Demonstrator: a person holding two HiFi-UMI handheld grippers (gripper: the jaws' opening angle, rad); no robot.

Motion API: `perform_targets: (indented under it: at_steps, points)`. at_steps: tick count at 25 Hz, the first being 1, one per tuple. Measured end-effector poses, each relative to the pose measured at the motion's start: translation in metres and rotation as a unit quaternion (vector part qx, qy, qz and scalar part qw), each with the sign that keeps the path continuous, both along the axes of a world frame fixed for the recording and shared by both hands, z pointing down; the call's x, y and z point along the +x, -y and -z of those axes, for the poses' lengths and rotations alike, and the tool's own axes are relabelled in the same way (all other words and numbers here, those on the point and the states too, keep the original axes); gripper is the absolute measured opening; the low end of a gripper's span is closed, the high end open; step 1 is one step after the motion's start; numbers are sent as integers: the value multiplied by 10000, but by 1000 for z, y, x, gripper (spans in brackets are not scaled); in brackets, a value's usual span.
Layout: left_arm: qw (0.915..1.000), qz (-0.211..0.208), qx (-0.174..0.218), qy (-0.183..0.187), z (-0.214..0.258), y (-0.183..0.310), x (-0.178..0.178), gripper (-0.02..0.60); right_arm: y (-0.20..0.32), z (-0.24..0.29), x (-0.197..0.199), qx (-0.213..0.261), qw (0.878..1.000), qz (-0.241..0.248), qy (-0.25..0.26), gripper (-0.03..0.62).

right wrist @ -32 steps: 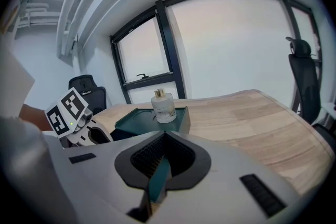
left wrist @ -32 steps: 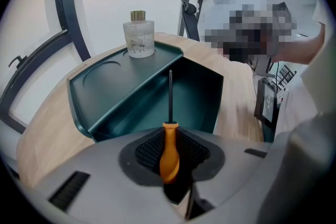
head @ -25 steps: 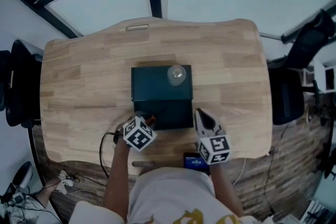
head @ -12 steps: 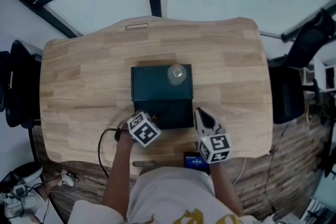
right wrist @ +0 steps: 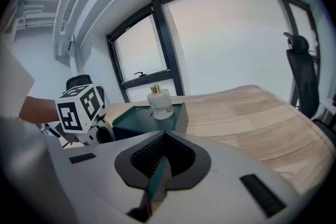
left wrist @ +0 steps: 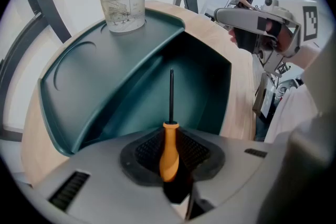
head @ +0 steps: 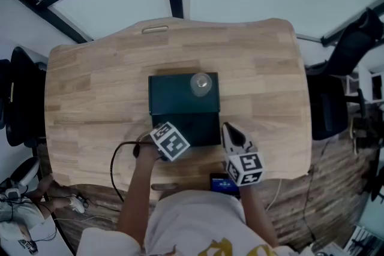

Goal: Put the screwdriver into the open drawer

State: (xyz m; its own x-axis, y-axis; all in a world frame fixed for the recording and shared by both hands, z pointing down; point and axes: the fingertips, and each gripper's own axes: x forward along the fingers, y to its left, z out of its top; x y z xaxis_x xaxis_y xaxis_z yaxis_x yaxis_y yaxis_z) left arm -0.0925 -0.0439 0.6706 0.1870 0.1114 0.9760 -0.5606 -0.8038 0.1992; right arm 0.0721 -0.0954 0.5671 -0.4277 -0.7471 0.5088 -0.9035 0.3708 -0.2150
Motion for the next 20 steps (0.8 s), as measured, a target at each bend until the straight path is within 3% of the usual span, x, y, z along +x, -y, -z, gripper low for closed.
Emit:
perform_targets:
  at_steps: [20]
  points:
    - [9978,-218,-475,416,-8,-5,4,69,-2,-5,3,-81,10000,-44,30,-5]
